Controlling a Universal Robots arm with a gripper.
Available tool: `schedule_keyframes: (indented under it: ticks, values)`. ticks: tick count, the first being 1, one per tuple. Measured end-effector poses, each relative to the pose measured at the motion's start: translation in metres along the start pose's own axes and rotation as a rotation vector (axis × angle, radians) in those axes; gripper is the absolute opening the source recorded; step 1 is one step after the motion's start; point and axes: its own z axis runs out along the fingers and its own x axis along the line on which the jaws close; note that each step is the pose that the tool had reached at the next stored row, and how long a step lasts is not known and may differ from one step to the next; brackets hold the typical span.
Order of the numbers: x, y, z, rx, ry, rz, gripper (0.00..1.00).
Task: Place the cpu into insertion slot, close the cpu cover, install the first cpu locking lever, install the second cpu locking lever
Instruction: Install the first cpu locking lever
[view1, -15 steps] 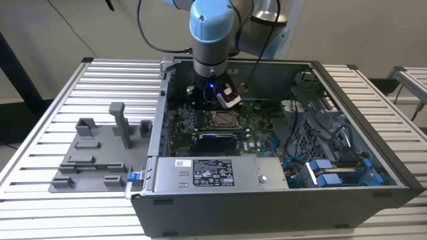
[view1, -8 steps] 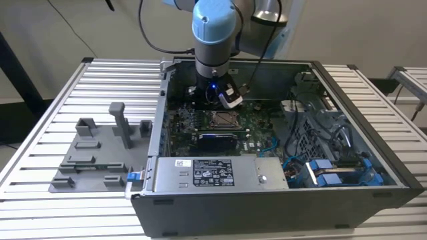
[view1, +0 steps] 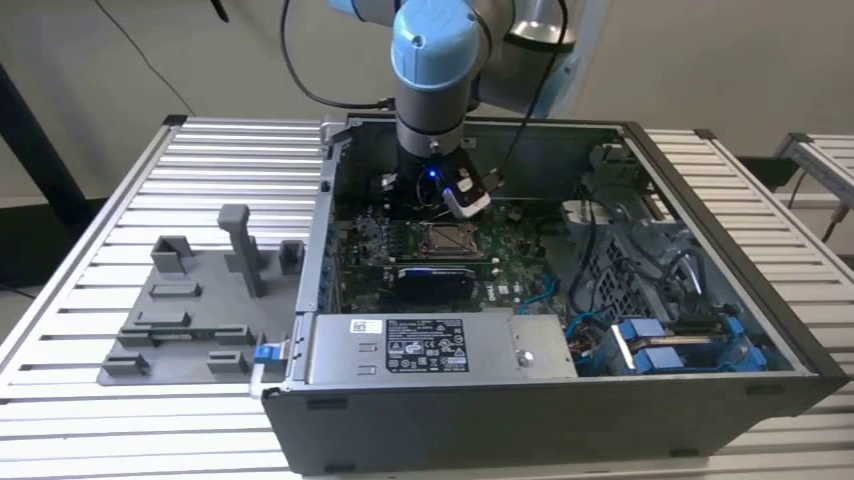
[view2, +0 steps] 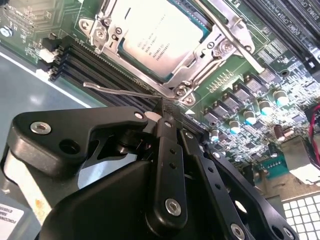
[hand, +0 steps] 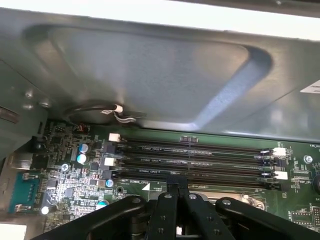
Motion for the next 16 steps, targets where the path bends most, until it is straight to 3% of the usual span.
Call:
schedule_keyframes:
  ticks: [16]
  values:
    - [-0.0126, -0.0019, 0.0034, 0.0000, 0.0000, 0.000, 0.11]
